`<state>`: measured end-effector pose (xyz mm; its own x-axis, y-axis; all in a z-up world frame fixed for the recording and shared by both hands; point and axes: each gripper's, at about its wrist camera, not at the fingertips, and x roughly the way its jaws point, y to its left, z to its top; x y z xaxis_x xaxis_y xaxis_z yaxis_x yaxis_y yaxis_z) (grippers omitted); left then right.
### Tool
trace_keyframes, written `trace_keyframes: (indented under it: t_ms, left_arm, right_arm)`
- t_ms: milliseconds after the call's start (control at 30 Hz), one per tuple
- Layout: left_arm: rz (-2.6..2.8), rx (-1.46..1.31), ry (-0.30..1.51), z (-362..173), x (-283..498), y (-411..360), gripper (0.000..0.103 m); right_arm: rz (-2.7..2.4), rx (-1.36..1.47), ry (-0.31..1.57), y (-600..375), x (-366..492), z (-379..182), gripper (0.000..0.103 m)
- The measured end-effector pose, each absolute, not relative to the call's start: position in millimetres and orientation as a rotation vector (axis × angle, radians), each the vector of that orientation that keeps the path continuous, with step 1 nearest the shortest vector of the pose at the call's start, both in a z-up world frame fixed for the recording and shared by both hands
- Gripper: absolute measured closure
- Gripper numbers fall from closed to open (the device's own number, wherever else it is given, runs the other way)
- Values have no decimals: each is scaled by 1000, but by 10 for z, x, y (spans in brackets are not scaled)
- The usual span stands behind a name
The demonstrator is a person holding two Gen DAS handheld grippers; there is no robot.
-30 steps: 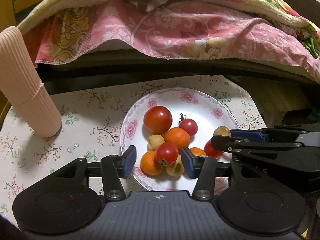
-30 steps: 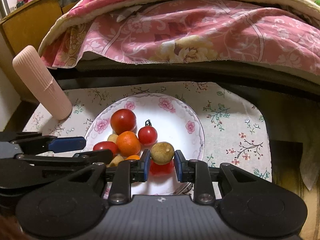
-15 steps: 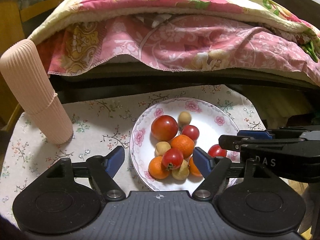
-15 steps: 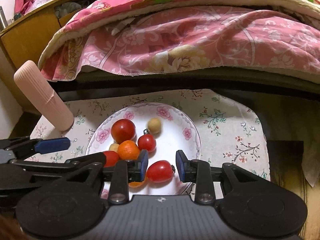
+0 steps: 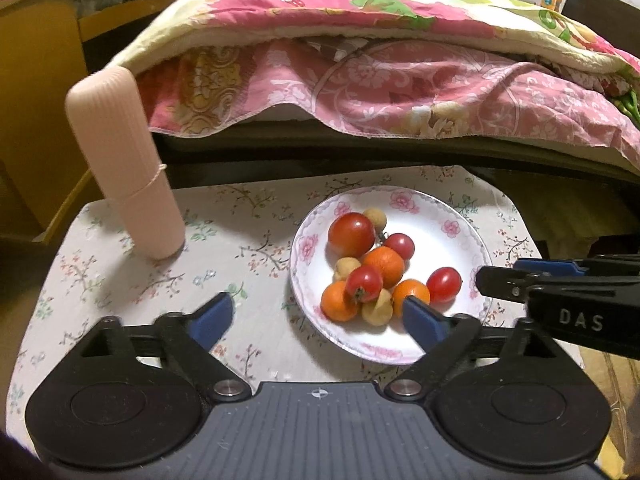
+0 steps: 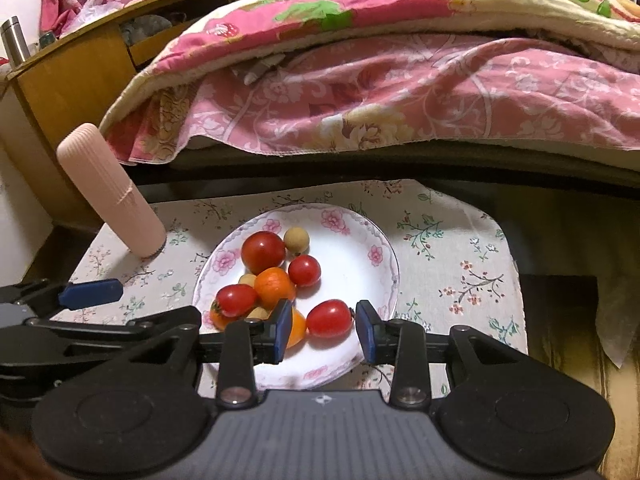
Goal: Organize fruits
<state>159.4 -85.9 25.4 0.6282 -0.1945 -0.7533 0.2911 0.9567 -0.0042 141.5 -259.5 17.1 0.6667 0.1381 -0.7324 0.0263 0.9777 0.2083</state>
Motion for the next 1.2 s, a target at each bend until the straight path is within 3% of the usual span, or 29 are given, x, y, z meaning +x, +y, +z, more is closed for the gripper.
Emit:
trace_keyframes:
  t_ms: [167, 1200]
  left_arm:
    - [-259, 102, 819, 316, 1393, -831, 0]
    - [-235, 92, 858, 217, 428, -684, 0]
  right_arm:
    - [62, 199, 832, -2557, 1200, 220, 67]
    - [53, 278, 873, -2441, 14, 136, 61]
